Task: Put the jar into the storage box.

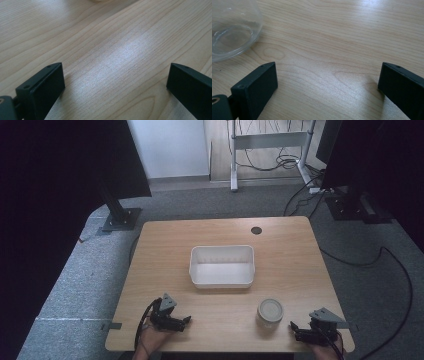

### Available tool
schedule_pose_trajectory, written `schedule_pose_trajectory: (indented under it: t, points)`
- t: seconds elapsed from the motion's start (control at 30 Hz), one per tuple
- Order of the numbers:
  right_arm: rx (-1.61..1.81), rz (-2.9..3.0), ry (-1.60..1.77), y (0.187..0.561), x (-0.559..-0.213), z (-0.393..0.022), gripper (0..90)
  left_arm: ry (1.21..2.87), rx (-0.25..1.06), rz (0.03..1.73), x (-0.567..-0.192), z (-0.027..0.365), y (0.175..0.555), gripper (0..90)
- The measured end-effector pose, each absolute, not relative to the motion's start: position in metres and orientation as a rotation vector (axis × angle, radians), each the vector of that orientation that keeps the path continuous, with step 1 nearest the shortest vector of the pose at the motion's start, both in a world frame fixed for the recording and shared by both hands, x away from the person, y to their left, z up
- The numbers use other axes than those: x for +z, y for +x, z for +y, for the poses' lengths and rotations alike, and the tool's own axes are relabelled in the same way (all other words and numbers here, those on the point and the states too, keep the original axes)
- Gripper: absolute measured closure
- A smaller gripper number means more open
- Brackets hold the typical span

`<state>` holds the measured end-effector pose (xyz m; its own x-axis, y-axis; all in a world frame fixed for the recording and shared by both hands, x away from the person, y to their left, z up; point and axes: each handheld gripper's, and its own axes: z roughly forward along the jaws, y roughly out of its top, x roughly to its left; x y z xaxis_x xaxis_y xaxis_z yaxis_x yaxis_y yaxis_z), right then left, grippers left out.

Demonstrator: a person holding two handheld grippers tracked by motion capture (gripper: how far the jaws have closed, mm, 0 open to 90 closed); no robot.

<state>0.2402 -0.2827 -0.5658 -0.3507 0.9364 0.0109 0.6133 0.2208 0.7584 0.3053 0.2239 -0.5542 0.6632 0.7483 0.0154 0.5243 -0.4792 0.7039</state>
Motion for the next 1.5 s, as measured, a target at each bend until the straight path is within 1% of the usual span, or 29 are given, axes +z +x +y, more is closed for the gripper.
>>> schedule_pose_trajectory:
  t: [0.57, 0.83, 1.5]
  points:
    - [1.008, 2.090, 1.369, 0.235, -0.555, -0.274, 2.1, 2.192, 0.427, 0.987, -0.554, 0.224, 0.305, 1.1]
    - [1.061, 2.085, 1.365, 0.232, -0.549, -0.272, 0.0, 2.190, 0.431, 0.993, -0.554, 0.225, 0.305, 1.1]
    - [1.133, 2.134, 1.230, 0.220, -0.523, -0.251, 0.7, 2.187, 0.431, 0.998, -0.554, 0.225, 0.305, 1.1]
